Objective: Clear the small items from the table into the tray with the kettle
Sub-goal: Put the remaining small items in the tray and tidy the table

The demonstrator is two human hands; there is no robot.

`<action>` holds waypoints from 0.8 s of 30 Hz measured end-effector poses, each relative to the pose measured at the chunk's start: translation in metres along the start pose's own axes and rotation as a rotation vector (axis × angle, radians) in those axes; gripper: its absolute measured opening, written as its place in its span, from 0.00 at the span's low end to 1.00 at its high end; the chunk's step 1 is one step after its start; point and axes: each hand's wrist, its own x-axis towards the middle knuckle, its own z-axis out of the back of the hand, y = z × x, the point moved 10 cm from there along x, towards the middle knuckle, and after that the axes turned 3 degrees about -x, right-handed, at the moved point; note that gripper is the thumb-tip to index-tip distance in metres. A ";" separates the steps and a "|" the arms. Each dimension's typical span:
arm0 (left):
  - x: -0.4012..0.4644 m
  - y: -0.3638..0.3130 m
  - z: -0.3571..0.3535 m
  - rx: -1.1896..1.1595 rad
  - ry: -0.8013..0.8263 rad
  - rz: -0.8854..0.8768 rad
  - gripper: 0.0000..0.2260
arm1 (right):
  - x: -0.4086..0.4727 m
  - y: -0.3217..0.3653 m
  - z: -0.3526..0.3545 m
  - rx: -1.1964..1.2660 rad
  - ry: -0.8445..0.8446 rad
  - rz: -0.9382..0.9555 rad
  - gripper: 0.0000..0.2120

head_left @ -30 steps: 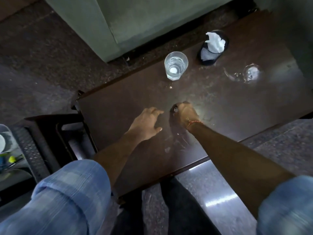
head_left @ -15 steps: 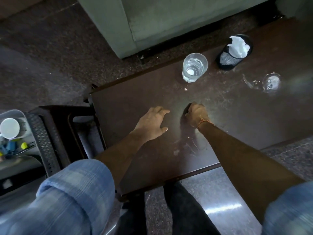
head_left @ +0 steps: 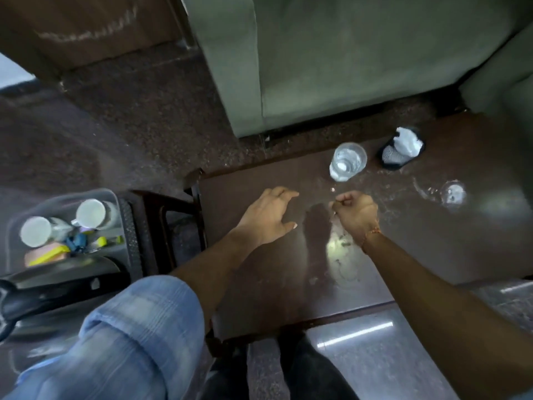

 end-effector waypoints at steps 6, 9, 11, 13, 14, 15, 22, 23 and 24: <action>-0.009 -0.062 0.148 0.124 -0.179 -0.137 0.33 | -0.041 0.145 0.066 0.107 -0.050 0.183 0.06; -0.028 -0.093 0.233 0.168 -0.279 -0.193 0.33 | -0.067 0.223 0.100 0.144 -0.100 0.275 0.06; -0.048 -0.110 0.291 0.215 -0.371 -0.235 0.33 | -0.088 0.278 0.119 0.181 -0.122 0.345 0.07; -0.073 -0.118 0.341 0.252 -0.458 -0.267 0.33 | -0.112 0.330 0.128 0.200 -0.133 0.427 0.07; -0.086 -0.117 0.362 0.260 -0.491 -0.272 0.33 | -0.125 0.353 0.128 0.197 -0.138 0.469 0.07; -0.099 -0.113 0.380 0.268 -0.518 -0.270 0.33 | -0.137 0.375 0.125 0.204 -0.132 0.506 0.06; -0.205 -0.025 0.455 0.282 -0.623 -0.137 0.34 | -0.218 0.476 0.018 0.148 0.035 0.667 0.05; -0.223 -0.002 0.459 0.284 -0.621 -0.093 0.34 | -0.230 0.484 -0.009 0.134 0.077 0.685 0.05; -0.241 0.022 0.460 0.285 -0.618 -0.047 0.34 | -0.243 0.490 -0.038 0.107 0.116 0.704 0.05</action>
